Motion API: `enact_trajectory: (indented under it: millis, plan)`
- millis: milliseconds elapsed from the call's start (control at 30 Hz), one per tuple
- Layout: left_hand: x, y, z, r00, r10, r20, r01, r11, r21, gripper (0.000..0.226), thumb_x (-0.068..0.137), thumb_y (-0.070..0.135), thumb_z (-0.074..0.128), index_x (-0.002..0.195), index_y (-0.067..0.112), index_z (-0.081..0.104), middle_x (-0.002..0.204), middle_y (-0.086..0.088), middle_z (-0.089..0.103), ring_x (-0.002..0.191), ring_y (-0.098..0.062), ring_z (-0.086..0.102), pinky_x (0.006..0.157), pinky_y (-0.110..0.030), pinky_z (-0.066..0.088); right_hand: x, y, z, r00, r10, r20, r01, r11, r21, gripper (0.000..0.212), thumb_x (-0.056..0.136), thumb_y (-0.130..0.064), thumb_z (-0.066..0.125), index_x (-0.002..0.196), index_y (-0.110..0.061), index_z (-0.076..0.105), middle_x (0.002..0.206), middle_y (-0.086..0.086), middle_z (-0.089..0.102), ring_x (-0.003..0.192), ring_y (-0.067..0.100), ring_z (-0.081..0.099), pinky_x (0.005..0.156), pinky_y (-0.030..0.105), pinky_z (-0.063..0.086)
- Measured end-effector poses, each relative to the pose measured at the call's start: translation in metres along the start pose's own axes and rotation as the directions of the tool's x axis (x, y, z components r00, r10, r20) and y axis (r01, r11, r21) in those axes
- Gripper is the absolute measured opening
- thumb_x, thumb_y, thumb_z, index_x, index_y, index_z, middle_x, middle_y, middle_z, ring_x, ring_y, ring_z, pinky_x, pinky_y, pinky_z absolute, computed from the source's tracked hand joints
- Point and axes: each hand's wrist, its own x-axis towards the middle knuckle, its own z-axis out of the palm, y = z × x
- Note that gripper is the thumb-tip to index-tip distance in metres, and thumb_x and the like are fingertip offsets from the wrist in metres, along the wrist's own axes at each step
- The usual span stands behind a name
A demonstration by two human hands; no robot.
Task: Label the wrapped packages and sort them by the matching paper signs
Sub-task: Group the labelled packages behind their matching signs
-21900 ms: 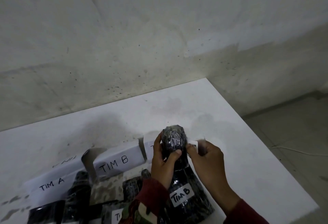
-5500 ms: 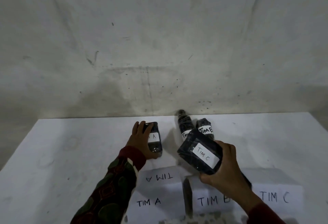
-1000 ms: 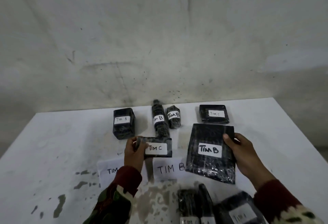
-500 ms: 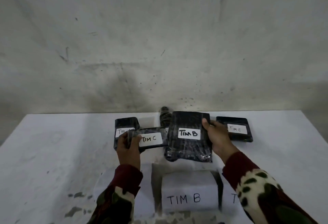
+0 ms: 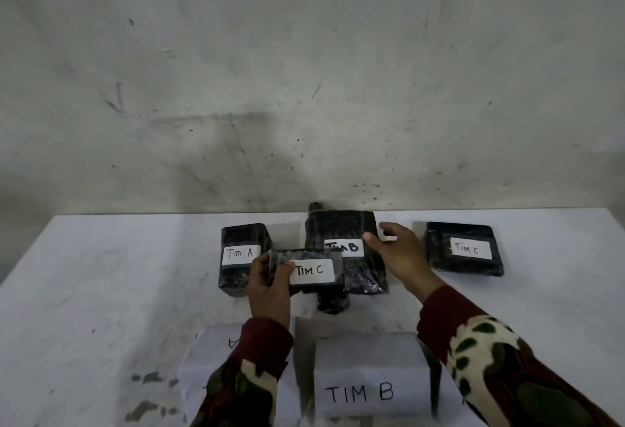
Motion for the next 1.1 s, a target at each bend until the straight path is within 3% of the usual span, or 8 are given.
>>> enact_trajectory:
  millis: [133,233,300,467,567,733,933,1100]
  plan:
    - [-0.007,0.000,0.002,1.000,-0.009,0.023,0.008,1.000,0.016,0.020,0.084,-0.004,0.054,0.091,0.015,0.054,0.081,-0.005,0.060,0.072,-0.016,0.060,0.052,-0.018,0.056,-0.017,0.000,-0.004,0.999,-0.028,-0.035,0.029,1.000,0.013,0.039,0.083,-0.027,0.066,0.117,-0.010,0.056,0.119,0.009,0.053,0.097,0.019,0.054,0.082,0.027,0.042]
    - [-0.014,0.000,0.006,0.998,-0.018,0.062,0.017,1.000,0.024,0.023,0.085,-0.004,0.054,0.082,0.019,0.053,0.079,-0.005,0.060,0.071,-0.016,0.060,0.052,-0.018,0.056,-0.038,-0.004,-0.010,0.995,-0.072,-0.066,0.078,0.992,0.096,0.016,0.085,-0.030,0.062,0.093,-0.016,0.061,0.098,0.002,0.060,0.087,0.014,0.055,0.070,0.021,0.040]
    - [-0.020,0.000,0.011,0.995,-0.035,0.098,0.032,0.999,0.033,0.023,0.085,-0.003,0.054,0.080,0.019,0.053,0.078,-0.006,0.060,0.070,-0.017,0.059,0.050,-0.018,0.055,-0.055,-0.006,-0.016,0.997,-0.080,-0.003,0.079,0.985,0.154,0.016,0.086,-0.036,0.059,0.080,-0.021,0.060,0.083,-0.004,0.062,0.079,0.012,0.056,0.064,0.017,0.040]
    - [-0.036,-0.002,0.021,0.982,-0.053,0.179,0.041,0.996,0.074,0.020,0.085,0.000,0.056,0.085,0.020,0.055,0.091,-0.010,0.061,0.078,-0.019,0.059,0.066,-0.031,0.054,-0.081,-0.007,-0.024,0.982,-0.017,0.189,-0.033,0.966,0.257,0.010,0.084,-0.032,0.064,0.082,-0.023,0.060,0.074,-0.006,0.063,0.055,-0.003,0.057,0.045,0.010,0.042]
    - [-0.044,-0.003,0.025,0.960,-0.081,0.268,0.054,0.993,0.105,0.015,0.086,0.002,0.056,0.094,0.015,0.056,0.089,-0.004,0.063,0.079,-0.017,0.062,0.054,-0.024,0.055,-0.084,-0.004,-0.034,0.977,0.009,0.213,-0.077,0.946,0.314,0.002,0.088,-0.017,0.060,0.088,-0.019,0.058,0.074,-0.001,0.064,0.046,0.000,0.057,0.043,0.011,0.042]
    - [-0.050,-0.007,0.029,0.944,-0.019,0.328,-0.060,0.971,0.230,0.024,0.089,0.010,0.053,0.111,0.017,0.052,0.095,0.004,0.060,0.083,-0.012,0.060,0.056,-0.016,0.052,-0.073,0.017,-0.070,0.993,0.115,-0.026,-0.100,0.937,0.334,0.015,0.095,-0.022,0.046,0.091,-0.018,0.059,0.082,0.001,0.064,0.065,0.015,0.055,0.056,0.020,0.043]
    - [-0.060,-0.018,0.038,0.925,0.017,0.379,-0.128,0.954,0.271,0.022,0.088,0.000,0.053,0.087,0.022,0.057,0.084,0.004,0.060,0.073,-0.008,0.056,0.058,-0.009,0.049,-0.038,0.059,-0.113,0.917,0.215,-0.336,-0.105,0.943,0.316,0.018,0.095,-0.013,0.046,0.096,-0.004,0.062,0.084,0.015,0.059,0.057,0.019,0.049,0.036,0.013,0.038]
    - [-0.064,-0.032,0.054,0.909,-0.022,0.416,-0.102,0.956,0.273,0.021,0.088,-0.004,0.051,0.088,0.016,0.058,0.084,0.000,0.060,0.075,-0.011,0.056,0.060,-0.010,0.049,-0.019,0.077,-0.121,0.896,0.244,-0.370,-0.132,0.944,0.303,0.027,0.092,-0.015,0.052,0.100,0.008,0.063,0.083,0.017,0.062,0.071,0.027,0.054,0.067,0.042,0.047]
